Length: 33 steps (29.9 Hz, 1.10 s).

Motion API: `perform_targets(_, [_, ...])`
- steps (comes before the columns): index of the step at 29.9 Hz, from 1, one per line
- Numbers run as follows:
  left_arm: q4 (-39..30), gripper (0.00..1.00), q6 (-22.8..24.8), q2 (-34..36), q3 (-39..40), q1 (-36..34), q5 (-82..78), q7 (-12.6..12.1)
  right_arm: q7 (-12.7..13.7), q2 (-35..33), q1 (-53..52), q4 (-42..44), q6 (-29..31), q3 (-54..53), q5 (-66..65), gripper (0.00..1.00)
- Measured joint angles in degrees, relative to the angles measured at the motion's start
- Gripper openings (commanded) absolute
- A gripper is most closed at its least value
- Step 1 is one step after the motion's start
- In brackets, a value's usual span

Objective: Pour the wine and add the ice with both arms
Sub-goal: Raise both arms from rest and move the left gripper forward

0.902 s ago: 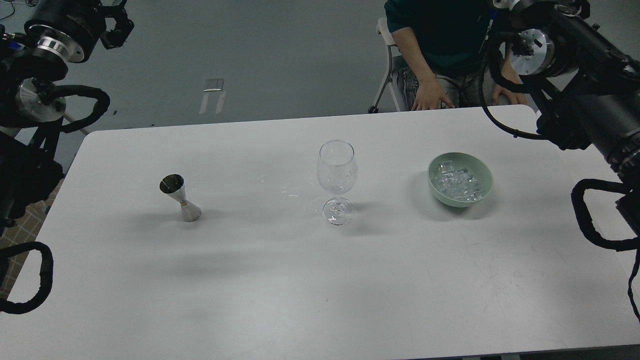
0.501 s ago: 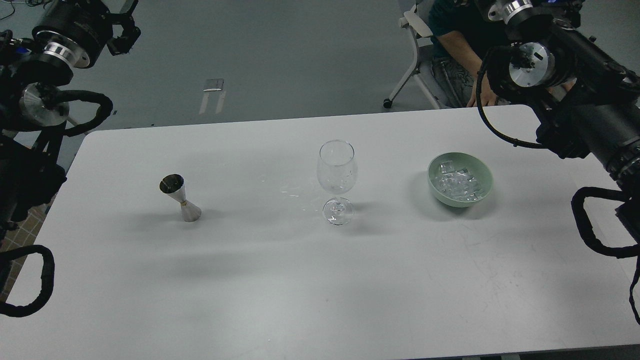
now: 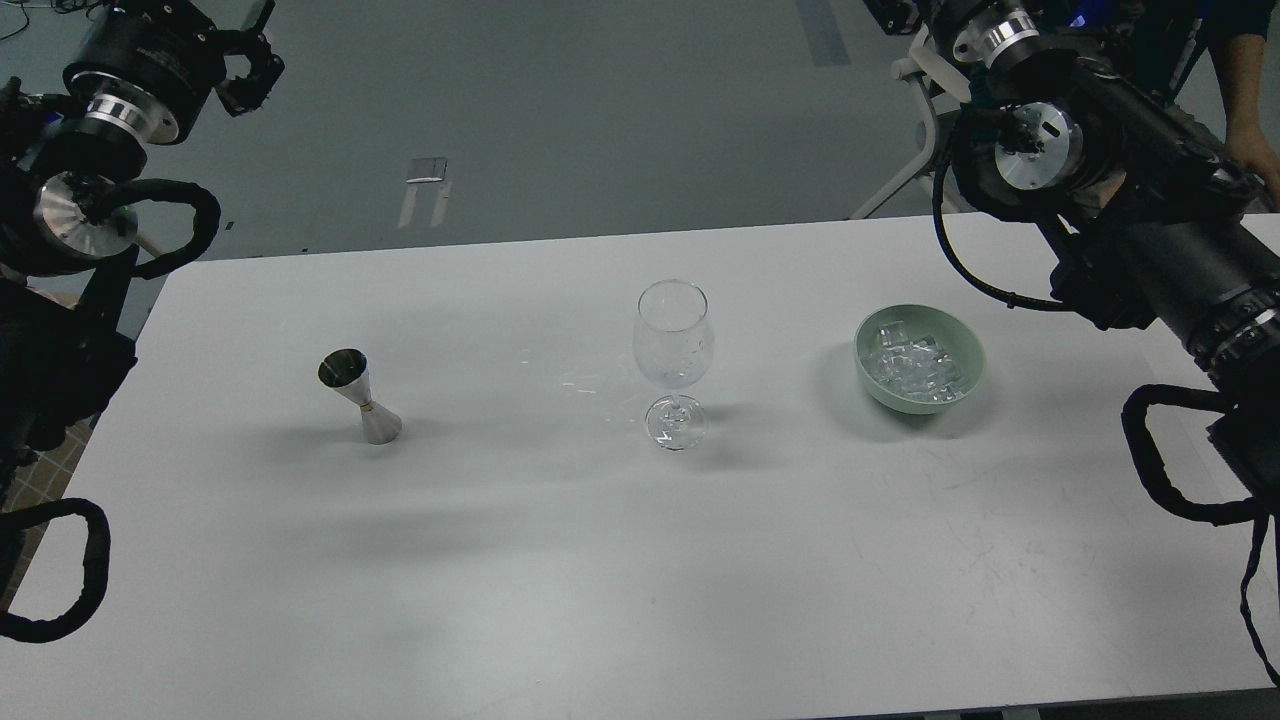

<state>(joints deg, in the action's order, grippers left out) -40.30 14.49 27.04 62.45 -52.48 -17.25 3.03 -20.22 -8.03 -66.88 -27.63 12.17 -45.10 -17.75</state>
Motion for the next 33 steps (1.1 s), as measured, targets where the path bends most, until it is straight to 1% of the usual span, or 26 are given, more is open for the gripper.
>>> perform_targets(5, [0.2, 0.98, -1.3, -1.9, -0.2, 0.4, -0.1, -0.2, 0.0, 0.0, 0.5, -0.1, 0.4, -0.1, 0.0, 1.00])
perform_targets(12, [0.1, 0.99, -0.1, -2.5, -2.9, 0.7, 0.2, 0.1, 1.2, -0.5, 0.7, -0.1, 0.3, -0.1, -0.1, 1.00])
perform_targets(18, [0.2, 1.00, 0.1, -3.3, -2.2, 0.9, 0.9, 0.6, 1.2, -0.2, 1.7, 0.0, -0.2, 0.0, -0.3, 1.00])
perform_targets(29, [-0.8, 1.00, -0.4, -4.4, -1.9, 0.9, 0.9, 0.4, 0.9, -0.2, 2.1, -0.5, -1.5, -0.3, -0.1, 1.00])
perform_targets(33, [-1.5, 1.00, -1.2, -4.6, -1.9, 1.0, 1.3, 1.0, 0.9, 0.0, 2.0, -0.6, -1.8, -0.3, -0.1, 1.00])
